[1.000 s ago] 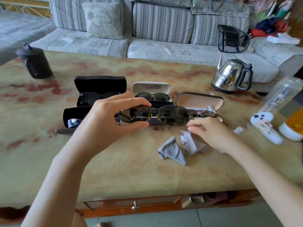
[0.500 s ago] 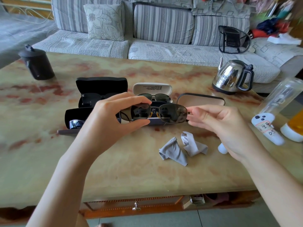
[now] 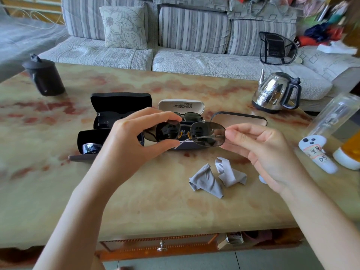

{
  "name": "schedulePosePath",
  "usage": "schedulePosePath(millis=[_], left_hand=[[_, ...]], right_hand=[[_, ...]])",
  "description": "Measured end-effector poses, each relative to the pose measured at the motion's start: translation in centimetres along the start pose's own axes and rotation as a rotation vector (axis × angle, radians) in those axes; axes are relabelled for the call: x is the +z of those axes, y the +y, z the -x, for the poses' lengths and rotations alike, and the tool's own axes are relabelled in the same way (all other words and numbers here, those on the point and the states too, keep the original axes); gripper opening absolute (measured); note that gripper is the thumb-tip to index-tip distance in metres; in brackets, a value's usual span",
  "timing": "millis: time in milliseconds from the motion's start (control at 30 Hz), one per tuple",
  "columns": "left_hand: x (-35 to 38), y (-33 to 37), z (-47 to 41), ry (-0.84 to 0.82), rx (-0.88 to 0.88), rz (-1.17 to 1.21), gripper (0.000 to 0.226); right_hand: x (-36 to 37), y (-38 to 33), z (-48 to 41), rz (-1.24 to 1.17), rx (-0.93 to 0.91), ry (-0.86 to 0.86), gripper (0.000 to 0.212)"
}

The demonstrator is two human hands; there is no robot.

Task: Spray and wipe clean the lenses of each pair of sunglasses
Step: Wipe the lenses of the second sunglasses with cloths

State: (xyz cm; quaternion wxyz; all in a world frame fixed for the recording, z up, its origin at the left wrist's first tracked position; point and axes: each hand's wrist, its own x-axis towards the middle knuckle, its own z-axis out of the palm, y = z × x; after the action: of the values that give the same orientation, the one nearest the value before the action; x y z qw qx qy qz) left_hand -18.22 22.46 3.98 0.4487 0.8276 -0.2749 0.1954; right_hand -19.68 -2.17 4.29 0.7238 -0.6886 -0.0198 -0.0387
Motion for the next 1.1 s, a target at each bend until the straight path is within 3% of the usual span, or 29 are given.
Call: schedulePosePath(millis=[133, 433, 633, 867, 1100], left_hand=[[0.2, 0.0, 0.0, -0.007, -0.031, 0.023, 0.037], [0.5, -0.4, -0.1, 0.009, -0.076, 0.043, 0.04], [0.8, -0.2, 0.0, 0.105, -0.24, 0.163, 0.066], [0.8, -0.1, -0.2, 0.138, -0.328, 0.318, 0.064], [0.5, -0.1, 0.1, 0.217, -0.392, 0.319, 0.061]], right_hand=[[0.4, 0.2, -0.1, -0.148, 0.019, -0.035, 0.009], [0.7, 0.2, -0.3, -0.12, -0.019, -0.044, 0.025], [0.8, 0.1, -0.5, -0.125, -0.061, -0.003, 0.023], [1.2, 0.1, -0.6, -0.118, -0.078, -0.002, 0.023], [1.1, 0.1, -0.8, -0.147, -0.121, 0.016, 0.018]])
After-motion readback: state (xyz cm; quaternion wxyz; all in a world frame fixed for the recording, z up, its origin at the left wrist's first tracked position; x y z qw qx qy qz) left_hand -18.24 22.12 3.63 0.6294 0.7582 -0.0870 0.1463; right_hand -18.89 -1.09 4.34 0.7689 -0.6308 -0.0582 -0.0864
